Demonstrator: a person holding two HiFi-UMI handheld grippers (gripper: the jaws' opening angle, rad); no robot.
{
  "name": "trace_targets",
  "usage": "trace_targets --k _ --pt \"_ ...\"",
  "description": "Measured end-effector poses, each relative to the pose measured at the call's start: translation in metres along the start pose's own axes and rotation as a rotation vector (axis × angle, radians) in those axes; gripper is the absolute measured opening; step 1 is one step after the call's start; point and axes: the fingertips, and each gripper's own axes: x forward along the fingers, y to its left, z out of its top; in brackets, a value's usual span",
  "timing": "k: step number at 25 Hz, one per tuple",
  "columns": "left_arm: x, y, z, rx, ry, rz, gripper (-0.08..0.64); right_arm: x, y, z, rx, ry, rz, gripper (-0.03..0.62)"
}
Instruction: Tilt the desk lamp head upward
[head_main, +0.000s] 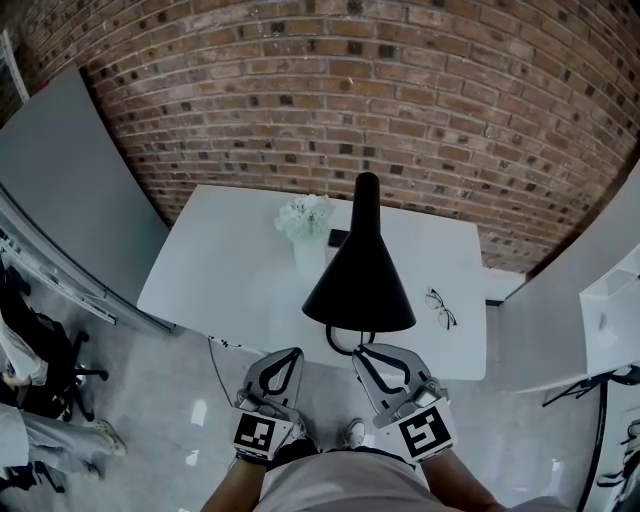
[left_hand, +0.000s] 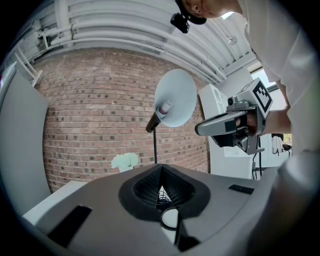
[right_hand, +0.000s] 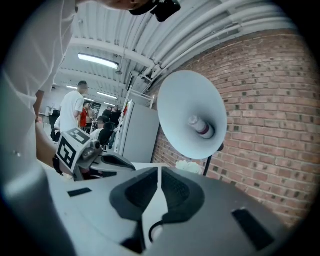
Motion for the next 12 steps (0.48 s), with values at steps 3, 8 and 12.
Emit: trace_targets --k 3,8,12 --pt "-0.0004 0.0041 0.0008 -0.001 -0.004 0.005 0.008 0.002 0.0021 -0.0006 -0.006 0.001 0.002 0.034" --pt "0.0 0.0053 -0.0029 -0.003 -0.004 -0.007 0.008 0.0055 0.0057 -0.0018 -0.018 0.012 -0.002 0.034" --pt "0.0017 0.0049 -0.0057 -0.011 -0.005 -0.021 0.008 0.0063 0.0103 -0.0043 -0.032 0.025 -0.004 0.034"
